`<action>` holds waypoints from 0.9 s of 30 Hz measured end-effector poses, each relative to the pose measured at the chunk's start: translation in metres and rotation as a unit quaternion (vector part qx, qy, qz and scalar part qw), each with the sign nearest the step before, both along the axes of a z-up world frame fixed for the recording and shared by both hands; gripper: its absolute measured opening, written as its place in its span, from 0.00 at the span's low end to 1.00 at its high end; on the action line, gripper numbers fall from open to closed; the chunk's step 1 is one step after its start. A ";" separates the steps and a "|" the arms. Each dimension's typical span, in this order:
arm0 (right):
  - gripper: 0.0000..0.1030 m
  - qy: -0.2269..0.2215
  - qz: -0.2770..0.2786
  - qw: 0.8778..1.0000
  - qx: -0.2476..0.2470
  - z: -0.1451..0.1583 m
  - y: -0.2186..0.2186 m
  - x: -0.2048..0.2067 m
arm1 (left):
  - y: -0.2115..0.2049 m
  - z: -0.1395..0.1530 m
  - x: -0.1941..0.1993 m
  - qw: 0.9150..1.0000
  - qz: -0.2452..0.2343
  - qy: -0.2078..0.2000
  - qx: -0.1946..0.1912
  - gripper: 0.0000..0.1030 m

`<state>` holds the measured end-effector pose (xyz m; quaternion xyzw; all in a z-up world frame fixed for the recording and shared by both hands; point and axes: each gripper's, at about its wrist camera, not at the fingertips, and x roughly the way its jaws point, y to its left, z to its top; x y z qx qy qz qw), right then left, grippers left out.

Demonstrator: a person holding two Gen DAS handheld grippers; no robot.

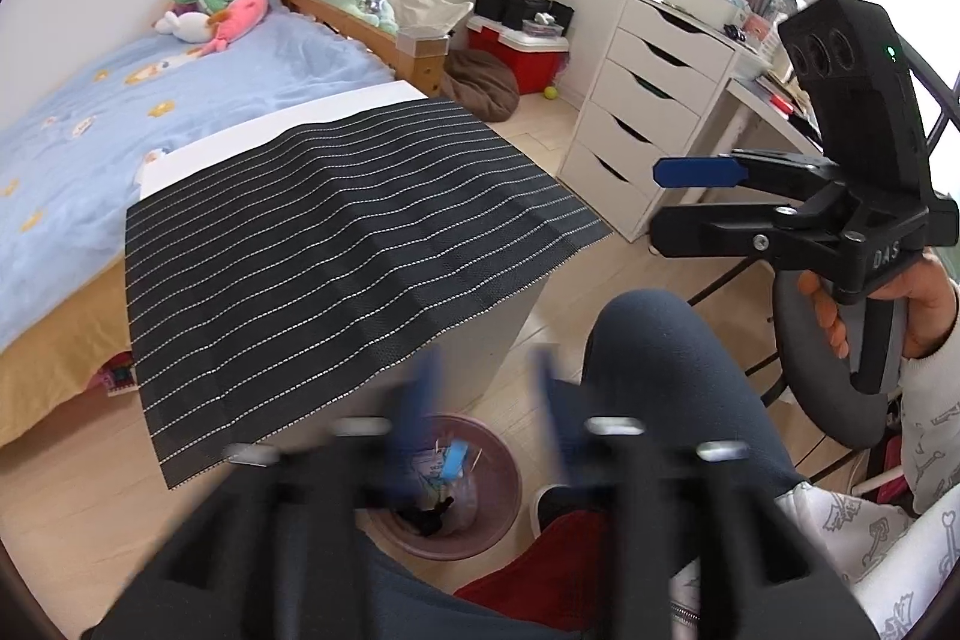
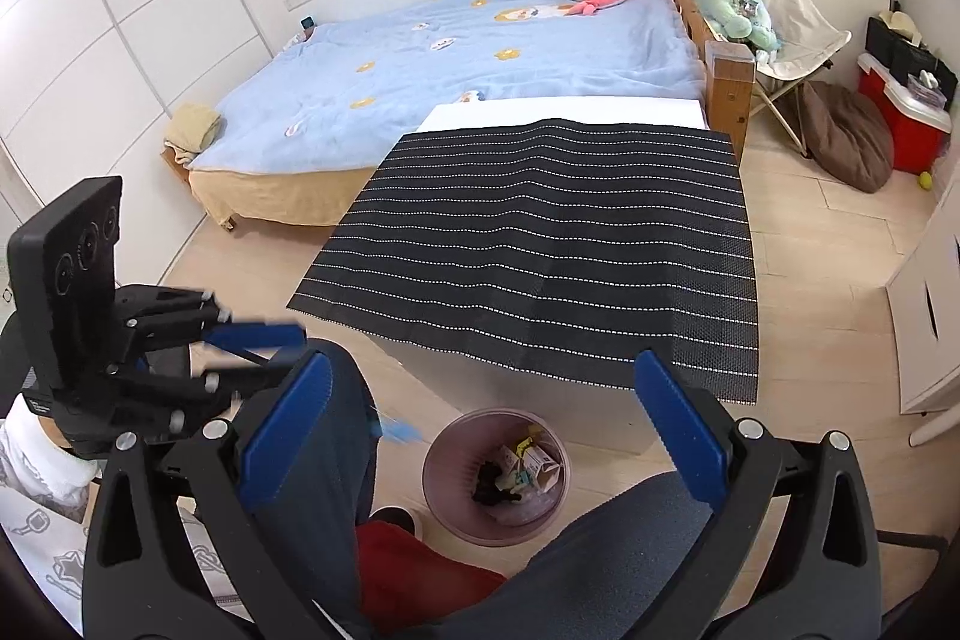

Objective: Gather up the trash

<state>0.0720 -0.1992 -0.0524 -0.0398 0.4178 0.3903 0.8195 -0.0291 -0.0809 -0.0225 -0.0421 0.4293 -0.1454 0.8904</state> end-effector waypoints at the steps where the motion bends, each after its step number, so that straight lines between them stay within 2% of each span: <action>1: 0.96 0.000 0.000 1.000 0.000 0.000 0.000 0.000 | 0.002 0.000 -0.001 1.000 0.006 -0.004 -0.005 0.76; 3: 0.96 0.000 0.000 1.000 0.001 -0.001 0.001 -0.001 | 0.006 0.000 -0.001 1.000 0.018 -0.011 -0.007 0.87; 5: 0.97 -0.002 -0.002 1.000 0.000 -0.001 0.001 0.000 | 0.010 0.000 0.000 1.000 0.028 -0.011 -0.008 0.87; 7: 0.97 -0.004 -0.004 1.000 0.001 -0.001 0.002 0.000 | 0.013 0.000 -0.001 0.999 0.036 -0.014 -0.006 0.92; 19: 0.97 -0.017 -0.024 0.999 -0.013 0.003 0.010 0.005 | 0.033 0.006 0.003 0.997 0.073 -0.031 -0.005 0.93; 27: 0.97 -0.033 -0.027 0.999 -0.016 0.015 0.022 0.022 | 0.055 0.017 0.020 0.994 0.101 -0.041 0.002 0.93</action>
